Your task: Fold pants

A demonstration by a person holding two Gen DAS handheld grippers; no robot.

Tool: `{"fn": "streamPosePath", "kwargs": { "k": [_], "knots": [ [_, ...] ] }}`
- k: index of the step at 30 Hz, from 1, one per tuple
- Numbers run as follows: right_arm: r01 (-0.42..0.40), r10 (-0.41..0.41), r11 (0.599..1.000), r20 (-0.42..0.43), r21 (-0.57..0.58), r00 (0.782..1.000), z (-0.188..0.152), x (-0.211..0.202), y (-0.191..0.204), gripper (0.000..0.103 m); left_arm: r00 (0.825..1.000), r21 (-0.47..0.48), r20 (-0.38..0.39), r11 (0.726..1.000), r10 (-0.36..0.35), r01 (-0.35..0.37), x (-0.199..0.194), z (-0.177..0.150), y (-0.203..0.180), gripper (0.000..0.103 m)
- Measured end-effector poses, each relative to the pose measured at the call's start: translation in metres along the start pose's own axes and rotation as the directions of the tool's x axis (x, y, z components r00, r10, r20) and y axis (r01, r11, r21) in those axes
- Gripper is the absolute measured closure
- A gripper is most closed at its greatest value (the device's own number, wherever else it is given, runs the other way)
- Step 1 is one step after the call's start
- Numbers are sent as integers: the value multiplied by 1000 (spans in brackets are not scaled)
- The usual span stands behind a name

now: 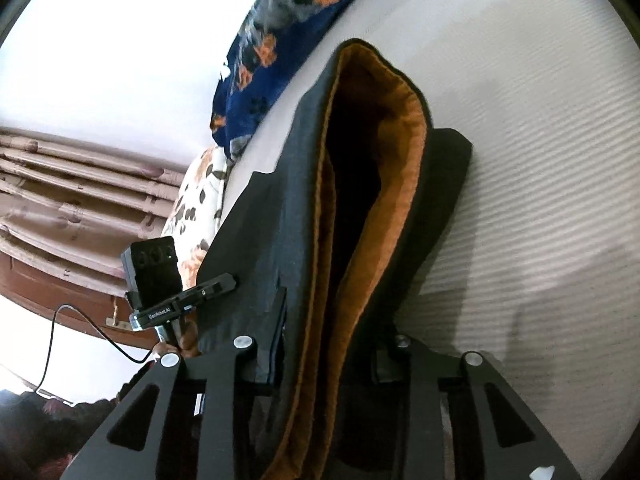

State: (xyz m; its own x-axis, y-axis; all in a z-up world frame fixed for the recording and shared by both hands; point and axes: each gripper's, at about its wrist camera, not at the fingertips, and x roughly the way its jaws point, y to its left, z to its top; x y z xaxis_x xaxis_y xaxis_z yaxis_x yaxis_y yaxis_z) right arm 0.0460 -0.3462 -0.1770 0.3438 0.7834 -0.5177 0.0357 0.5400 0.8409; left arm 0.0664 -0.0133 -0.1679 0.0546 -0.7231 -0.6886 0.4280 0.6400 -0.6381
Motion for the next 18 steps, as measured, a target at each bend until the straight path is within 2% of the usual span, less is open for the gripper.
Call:
{"fn": "streamPosePath", "kwargs": {
  "k": [2,4,6,9,11,14,16,18],
  "knots": [
    [-6,6,1000,-11,5,1000,-1,11,2,73,1000,-13,-18,1000,-19,19,-1,-5,8,85],
    [23,-24,1000,-22,-18,999,-2,13,6,71,999,-13,-34,1000,-13,12,0,-6,9,77],
    [42,-42,999,-29,-11,999,0,15,8,67,996,-13,-81,999,-44,43,10,-4,12,56],
    [72,-73,997,-32,-17,997,4,16,13,66,995,17,-76,998,-62,64,14,-2,11,54],
    [100,-101,994,-30,-37,994,4,18,17,66,997,45,-65,998,-49,52,13,-2,9,54],
    [138,-139,989,-16,-59,990,4,21,24,68,999,96,-12,995,40,-39,18,-2,0,68],
    [174,-175,982,-2,-77,985,3,25,30,70,998,92,3,994,62,-62,19,-5,-6,73],
    [190,-189,979,9,-81,982,1,25,33,72,993,117,29,986,114,-116,21,-8,-17,78]
  ]
}}
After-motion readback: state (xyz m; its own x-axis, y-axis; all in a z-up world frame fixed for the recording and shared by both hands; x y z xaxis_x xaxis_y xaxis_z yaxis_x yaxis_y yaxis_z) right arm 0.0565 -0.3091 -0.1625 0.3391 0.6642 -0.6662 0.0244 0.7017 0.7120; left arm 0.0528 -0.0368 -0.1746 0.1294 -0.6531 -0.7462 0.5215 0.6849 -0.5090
